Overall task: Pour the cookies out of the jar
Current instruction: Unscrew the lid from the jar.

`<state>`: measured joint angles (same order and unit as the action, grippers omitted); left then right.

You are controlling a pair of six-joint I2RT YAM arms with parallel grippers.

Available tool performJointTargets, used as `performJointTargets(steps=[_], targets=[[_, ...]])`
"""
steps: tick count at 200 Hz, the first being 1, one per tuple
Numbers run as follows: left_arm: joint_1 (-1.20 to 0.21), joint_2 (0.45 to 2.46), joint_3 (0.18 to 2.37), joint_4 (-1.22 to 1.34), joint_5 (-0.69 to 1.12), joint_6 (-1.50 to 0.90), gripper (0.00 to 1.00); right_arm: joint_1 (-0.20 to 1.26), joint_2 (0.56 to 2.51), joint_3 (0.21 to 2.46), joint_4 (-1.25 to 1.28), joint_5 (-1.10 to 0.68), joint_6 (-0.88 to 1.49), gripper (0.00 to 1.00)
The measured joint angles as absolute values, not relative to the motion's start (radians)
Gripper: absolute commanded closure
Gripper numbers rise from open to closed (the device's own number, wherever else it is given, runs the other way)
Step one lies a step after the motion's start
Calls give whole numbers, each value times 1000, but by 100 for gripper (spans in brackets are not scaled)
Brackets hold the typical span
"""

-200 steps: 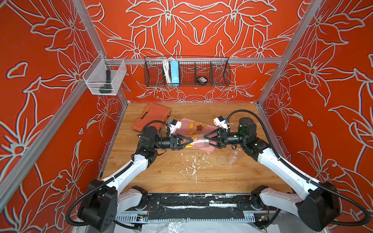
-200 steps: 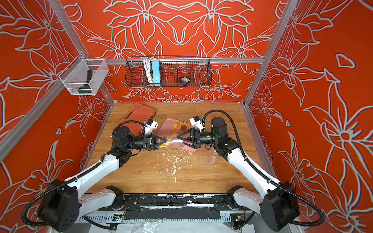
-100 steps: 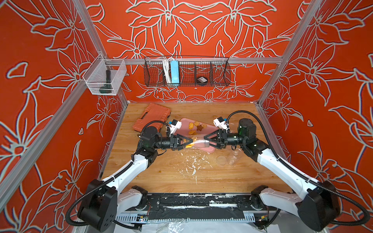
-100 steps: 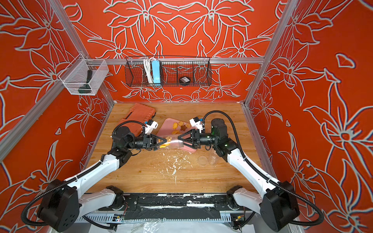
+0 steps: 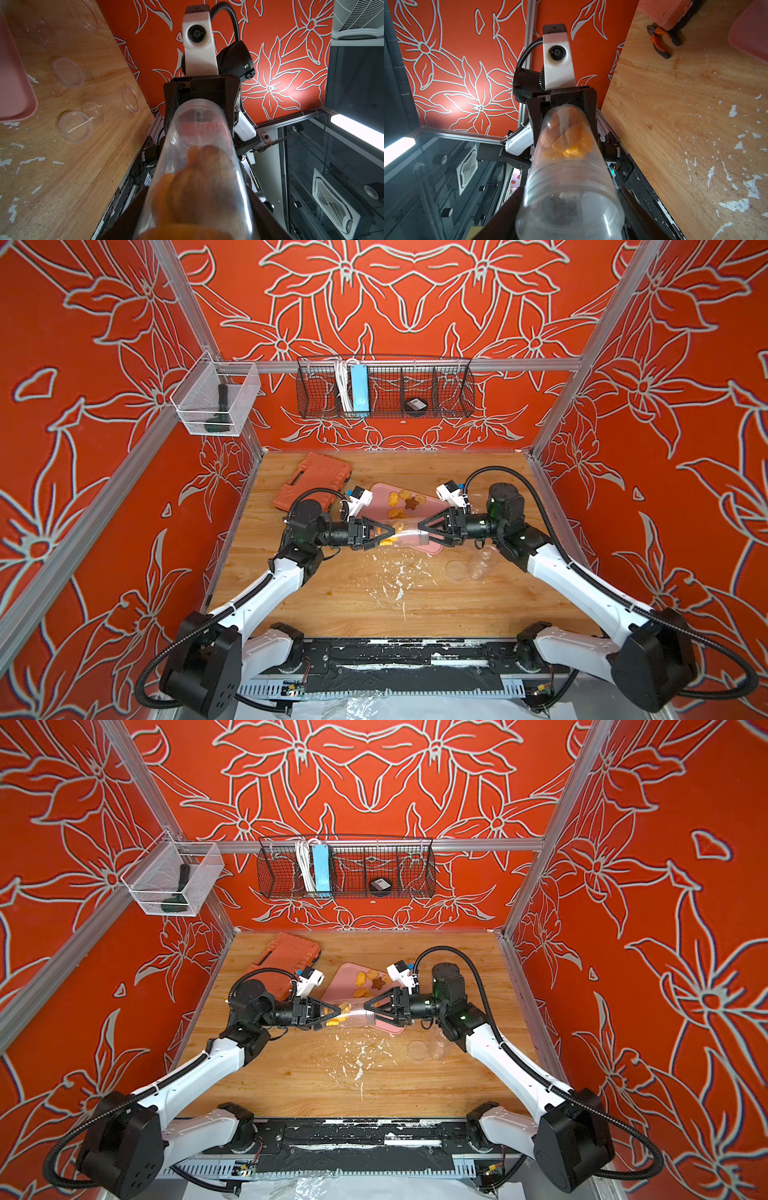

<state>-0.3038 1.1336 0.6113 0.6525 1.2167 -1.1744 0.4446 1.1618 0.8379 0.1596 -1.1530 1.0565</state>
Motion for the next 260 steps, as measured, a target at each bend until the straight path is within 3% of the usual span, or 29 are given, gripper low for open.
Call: performJointTargets(steps=[260], targets=[[-269, 1130, 611, 717, 1243, -1267, 40, 445, 1195, 881, 184, -1189, 455, 29]])
